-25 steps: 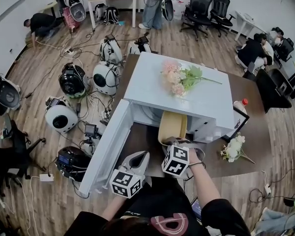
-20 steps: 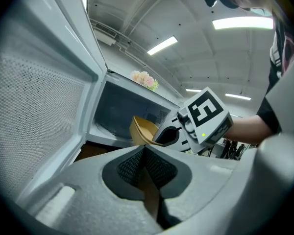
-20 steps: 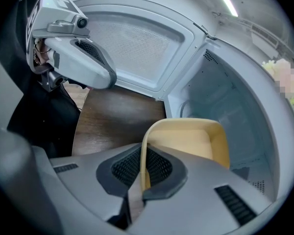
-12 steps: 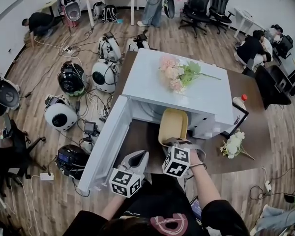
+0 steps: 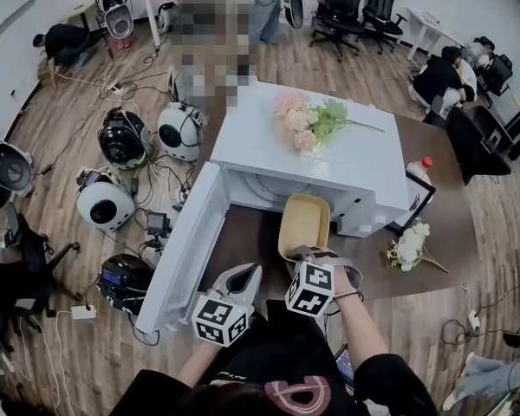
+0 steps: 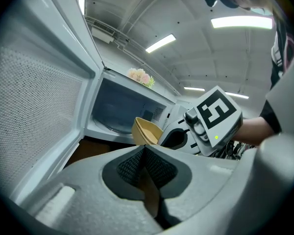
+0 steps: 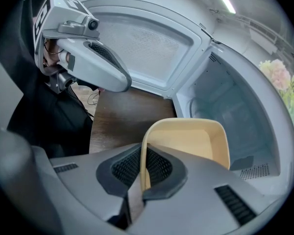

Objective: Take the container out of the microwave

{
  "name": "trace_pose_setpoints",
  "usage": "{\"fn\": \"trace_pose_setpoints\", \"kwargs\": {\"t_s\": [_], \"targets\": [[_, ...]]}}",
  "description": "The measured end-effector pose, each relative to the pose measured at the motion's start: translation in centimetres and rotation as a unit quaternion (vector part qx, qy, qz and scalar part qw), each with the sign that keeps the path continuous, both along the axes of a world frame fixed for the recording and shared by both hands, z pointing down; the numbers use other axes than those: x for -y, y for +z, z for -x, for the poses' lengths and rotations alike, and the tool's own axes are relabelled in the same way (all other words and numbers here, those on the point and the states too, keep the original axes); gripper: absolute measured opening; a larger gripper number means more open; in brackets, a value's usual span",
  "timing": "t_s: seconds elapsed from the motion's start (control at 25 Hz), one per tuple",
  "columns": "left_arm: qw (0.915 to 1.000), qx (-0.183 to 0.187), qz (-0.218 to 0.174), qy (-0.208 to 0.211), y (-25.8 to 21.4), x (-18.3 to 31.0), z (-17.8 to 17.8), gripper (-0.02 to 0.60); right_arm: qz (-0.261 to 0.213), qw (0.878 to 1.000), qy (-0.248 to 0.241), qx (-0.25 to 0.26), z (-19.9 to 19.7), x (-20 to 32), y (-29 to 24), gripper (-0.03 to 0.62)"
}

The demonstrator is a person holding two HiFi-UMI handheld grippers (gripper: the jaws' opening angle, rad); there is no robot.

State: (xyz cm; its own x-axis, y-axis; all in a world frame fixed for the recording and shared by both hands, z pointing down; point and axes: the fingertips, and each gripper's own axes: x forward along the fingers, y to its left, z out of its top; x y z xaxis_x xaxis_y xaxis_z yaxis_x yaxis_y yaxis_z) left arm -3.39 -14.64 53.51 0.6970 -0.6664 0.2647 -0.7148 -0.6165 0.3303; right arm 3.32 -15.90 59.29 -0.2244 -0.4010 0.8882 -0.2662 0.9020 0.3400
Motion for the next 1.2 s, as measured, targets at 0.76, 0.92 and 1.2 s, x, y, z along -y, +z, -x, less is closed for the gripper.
{"fn": "trace_pose_setpoints", "kwargs": {"t_s": [0.76,0.92,1.2], "targets": [[0.9999,0.003,-0.001,0.015,0.2,0.1,-0.5,0.009,0.021,0.999,0.040,0.023,-0.1,-3.1,0.9,0.017],[0.9998,0.012,-0.007,0.016,0.0,0.3,-0.6,0.009,0.024,0.999,0.043,0.023,-0.2,-3.3,0.9,0.015],[0.9996,0.021,-0.011,0.018,0.2,0.2,-0.9,0.009,0.033,0.998,0.039,0.021,-0.2,-3.8,1.4,0.015]]}}
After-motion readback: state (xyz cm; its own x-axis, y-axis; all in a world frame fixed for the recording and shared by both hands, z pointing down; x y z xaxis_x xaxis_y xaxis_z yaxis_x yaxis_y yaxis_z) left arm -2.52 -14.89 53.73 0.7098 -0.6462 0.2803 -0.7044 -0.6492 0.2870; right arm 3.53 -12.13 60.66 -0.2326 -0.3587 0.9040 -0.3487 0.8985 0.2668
